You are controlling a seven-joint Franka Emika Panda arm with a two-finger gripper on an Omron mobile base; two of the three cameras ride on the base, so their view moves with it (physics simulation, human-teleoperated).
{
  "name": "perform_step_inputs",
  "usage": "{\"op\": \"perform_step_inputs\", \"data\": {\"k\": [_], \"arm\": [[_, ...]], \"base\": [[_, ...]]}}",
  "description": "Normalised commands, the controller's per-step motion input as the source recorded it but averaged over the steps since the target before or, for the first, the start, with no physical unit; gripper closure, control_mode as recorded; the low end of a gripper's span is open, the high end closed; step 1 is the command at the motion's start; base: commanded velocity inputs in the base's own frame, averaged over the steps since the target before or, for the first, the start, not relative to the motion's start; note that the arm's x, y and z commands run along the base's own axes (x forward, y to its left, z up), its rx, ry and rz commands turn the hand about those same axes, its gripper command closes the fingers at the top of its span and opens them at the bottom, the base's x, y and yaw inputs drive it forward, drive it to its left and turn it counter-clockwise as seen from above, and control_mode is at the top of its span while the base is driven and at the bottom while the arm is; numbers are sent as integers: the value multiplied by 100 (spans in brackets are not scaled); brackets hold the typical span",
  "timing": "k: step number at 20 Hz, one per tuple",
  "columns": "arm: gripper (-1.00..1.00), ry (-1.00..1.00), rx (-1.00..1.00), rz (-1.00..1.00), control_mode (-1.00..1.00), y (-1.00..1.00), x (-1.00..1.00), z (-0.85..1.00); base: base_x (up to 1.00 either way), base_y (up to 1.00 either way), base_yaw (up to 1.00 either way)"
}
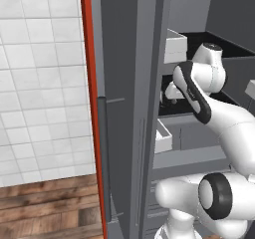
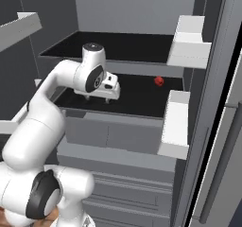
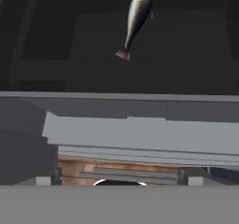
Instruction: Take the fish from the fridge and place it on the digital scale on the counter by the fridge. Wait a few seconds for a reading, then move it to the plate on the dining counter.
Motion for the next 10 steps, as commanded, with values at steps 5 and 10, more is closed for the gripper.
{"op": "perform_step_inputs", "data": {"k": [5,10], "arm": [[-100,-6,1,0,-100,0,38,-11],[-100,-13,0,-1,-100,1,19,-29]], "base": [[0,0,0],[0,0,0]]}}
